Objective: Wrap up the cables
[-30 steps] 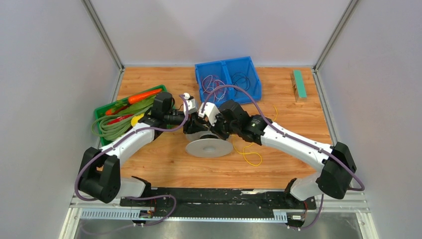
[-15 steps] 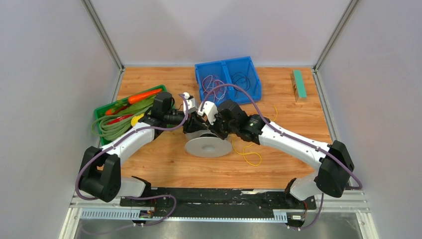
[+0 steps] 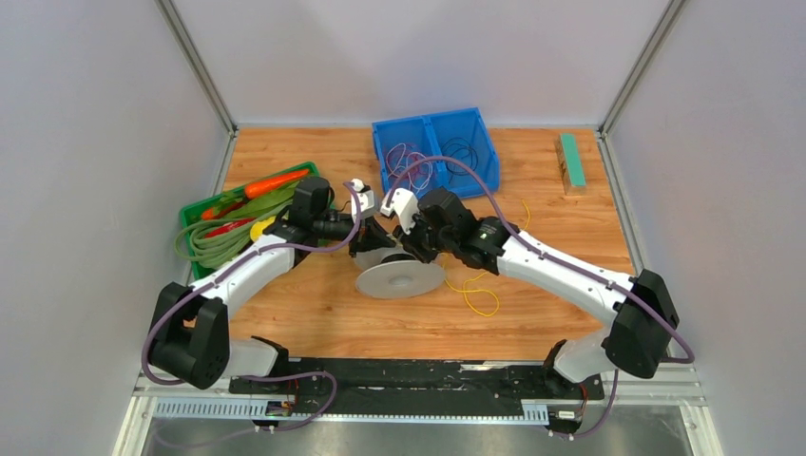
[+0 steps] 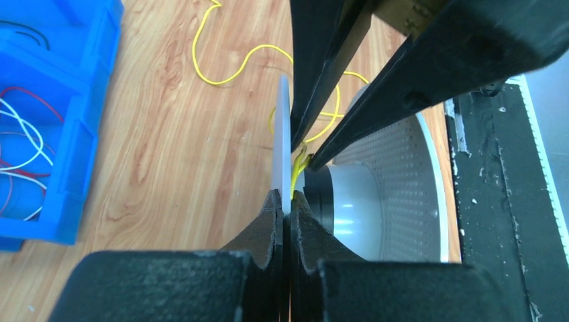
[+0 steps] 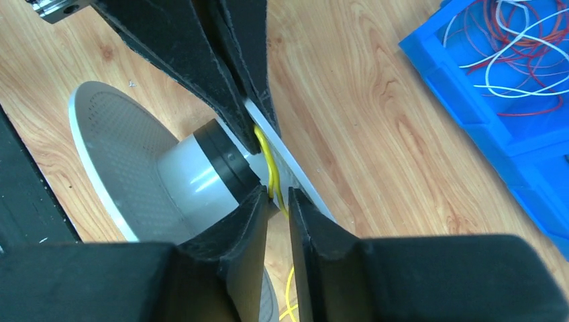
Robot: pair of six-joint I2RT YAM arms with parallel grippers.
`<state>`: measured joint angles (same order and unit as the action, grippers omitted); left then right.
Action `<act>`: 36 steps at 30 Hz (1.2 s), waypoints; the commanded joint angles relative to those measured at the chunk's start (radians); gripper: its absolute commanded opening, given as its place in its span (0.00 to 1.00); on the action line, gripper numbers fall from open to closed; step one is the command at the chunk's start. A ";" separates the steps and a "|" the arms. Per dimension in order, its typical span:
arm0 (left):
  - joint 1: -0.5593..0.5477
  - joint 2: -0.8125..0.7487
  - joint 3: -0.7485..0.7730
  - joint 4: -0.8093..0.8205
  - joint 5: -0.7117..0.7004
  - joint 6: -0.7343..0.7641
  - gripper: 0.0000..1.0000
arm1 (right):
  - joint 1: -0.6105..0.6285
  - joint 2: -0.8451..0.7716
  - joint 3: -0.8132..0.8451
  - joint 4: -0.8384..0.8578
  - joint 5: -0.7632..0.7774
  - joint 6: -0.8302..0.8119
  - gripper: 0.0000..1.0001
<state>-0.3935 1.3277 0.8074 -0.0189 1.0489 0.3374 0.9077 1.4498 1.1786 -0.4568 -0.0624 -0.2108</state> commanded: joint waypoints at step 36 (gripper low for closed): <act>0.001 -0.255 0.194 -0.454 0.065 0.322 0.00 | -0.254 -0.324 -0.548 0.604 -0.428 -0.274 0.75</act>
<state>-0.3878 1.1233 0.9596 -0.4911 1.0458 0.6228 0.6521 1.0920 0.6250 -0.0448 -0.4408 -0.5022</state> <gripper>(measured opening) 0.026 0.800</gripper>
